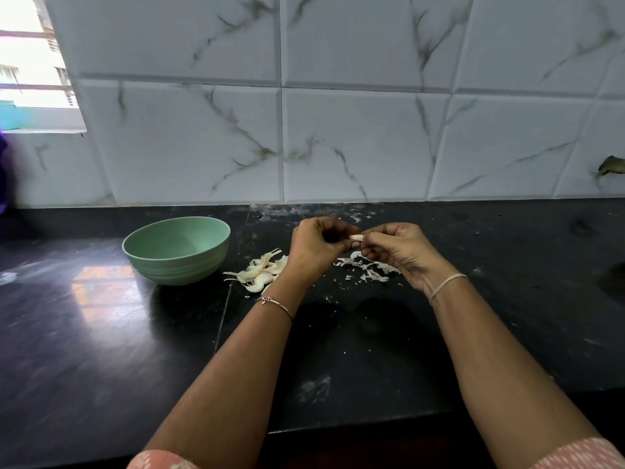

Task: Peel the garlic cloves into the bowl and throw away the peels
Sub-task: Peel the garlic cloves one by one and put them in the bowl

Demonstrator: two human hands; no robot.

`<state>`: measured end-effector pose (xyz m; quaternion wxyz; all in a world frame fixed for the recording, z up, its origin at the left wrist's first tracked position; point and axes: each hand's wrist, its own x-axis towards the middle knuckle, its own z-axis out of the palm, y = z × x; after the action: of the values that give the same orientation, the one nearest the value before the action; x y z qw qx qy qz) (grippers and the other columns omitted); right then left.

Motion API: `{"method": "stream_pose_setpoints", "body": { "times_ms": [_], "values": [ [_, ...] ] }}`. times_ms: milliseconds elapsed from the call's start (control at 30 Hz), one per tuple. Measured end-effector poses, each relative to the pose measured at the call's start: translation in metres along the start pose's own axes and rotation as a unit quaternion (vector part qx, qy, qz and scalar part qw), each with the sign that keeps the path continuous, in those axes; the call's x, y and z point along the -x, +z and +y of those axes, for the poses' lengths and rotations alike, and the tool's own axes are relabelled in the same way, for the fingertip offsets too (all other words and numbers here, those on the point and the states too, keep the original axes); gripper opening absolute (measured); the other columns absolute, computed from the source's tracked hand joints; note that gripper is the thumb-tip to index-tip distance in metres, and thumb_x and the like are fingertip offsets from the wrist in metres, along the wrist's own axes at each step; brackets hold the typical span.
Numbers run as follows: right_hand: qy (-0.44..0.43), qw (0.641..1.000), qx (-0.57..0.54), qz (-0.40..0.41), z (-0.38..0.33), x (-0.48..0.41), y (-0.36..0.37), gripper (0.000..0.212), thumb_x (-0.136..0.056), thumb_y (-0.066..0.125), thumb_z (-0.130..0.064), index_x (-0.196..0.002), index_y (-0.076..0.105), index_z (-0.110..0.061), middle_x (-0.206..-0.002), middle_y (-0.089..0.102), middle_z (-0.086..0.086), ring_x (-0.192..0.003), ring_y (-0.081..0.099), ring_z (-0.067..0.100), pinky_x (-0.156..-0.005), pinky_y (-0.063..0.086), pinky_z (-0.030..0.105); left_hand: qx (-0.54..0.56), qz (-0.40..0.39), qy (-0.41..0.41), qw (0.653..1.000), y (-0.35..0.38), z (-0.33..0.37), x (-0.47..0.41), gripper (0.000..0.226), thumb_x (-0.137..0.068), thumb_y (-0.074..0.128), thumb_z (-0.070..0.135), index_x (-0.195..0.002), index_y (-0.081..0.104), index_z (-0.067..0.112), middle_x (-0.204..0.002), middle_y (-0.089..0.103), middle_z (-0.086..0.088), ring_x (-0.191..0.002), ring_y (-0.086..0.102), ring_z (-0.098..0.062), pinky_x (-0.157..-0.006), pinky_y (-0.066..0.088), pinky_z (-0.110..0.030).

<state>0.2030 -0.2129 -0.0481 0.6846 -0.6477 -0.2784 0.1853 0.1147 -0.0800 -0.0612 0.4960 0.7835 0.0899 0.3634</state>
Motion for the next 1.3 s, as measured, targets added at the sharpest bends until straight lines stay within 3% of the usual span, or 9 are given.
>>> {"method": "stream_pose_setpoints", "body": {
  "times_ms": [167, 367, 600, 833, 1067, 1300],
  "values": [
    [0.018, 0.999, -0.032, -0.011, -0.002, 0.001, -0.001, 0.006, -0.086, 0.062, 0.007, -0.087, 0.068, 0.006, -0.070, 0.068, 0.013, -0.056, 0.065, 0.014, -0.056, 0.055, 0.018, 0.013, -0.012, 0.003, 1.000, -0.002, -0.001, 0.000, 0.022, -0.071, 0.083, 0.004, -0.091, 0.076, 0.010, -0.089, 0.076, -0.003, -0.089, 0.071, -0.013, -0.084, 0.056, -0.024],
    [0.015, 1.000, -0.020, -0.010, -0.003, 0.002, 0.000, 0.006, -0.086, 0.065, 0.003, -0.081, 0.066, 0.004, -0.066, 0.068, 0.011, -0.055, 0.065, 0.013, -0.056, 0.055, 0.018, -0.002, -0.029, 0.017, 0.999, -0.002, 0.000, 0.000, 0.019, -0.079, 0.078, 0.006, -0.098, 0.075, 0.006, -0.093, 0.075, 0.000, -0.084, 0.068, -0.002, -0.081, 0.052, -0.014],
    [0.014, 0.999, -0.034, -0.007, -0.003, 0.003, 0.001, 0.006, -0.087, 0.065, 0.002, -0.082, 0.067, 0.004, -0.067, 0.069, 0.010, -0.056, 0.065, 0.013, -0.055, 0.055, 0.018, -0.003, -0.013, 0.004, 1.000, -0.003, -0.004, -0.003, 0.020, -0.081, 0.078, 0.014, -0.100, 0.076, 0.008, -0.096, 0.076, -0.001, -0.092, 0.070, -0.011, -0.088, 0.055, -0.027],
    [-0.036, 0.999, 0.017, 0.022, -0.001, 0.004, 0.004, 0.009, -0.077, 0.078, -0.002, -0.082, 0.070, 0.000, -0.069, 0.070, 0.011, -0.059, 0.067, 0.015, -0.058, 0.056, 0.020, -0.069, -0.025, 0.011, 0.997, 0.000, 0.001, 0.001, 0.021, -0.088, 0.070, 0.013, -0.108, 0.074, 0.012, -0.101, 0.075, 0.000, -0.095, 0.067, -0.005, -0.089, 0.051, -0.016],
    [-0.042, 0.998, 0.040, 0.025, 0.000, 0.004, 0.006, 0.009, -0.078, 0.074, 0.003, -0.076, 0.069, -0.004, -0.068, 0.070, 0.010, -0.063, 0.068, 0.016, -0.062, 0.056, 0.022, -0.106, -0.026, 0.023, 0.994, 0.002, 0.004, 0.004, 0.020, -0.087, 0.068, 0.013, -0.106, 0.075, 0.016, -0.097, 0.075, 0.003, -0.090, 0.068, -0.005, -0.088, 0.053, -0.021],
    [-0.025, 1.000, 0.000, 0.006, -0.001, 0.004, 0.005, 0.010, -0.082, 0.071, 0.002, -0.074, 0.068, -0.002, -0.069, 0.071, 0.011, -0.062, 0.067, 0.016, -0.063, 0.057, 0.022, -0.100, -0.007, 0.018, 0.995, 0.001, 0.007, 0.005, 0.020, -0.085, 0.071, 0.016, -0.104, 0.076, 0.016, -0.094, 0.075, 0.004, -0.085, 0.067, -0.001, -0.080, 0.051, -0.011]
  ]
}}
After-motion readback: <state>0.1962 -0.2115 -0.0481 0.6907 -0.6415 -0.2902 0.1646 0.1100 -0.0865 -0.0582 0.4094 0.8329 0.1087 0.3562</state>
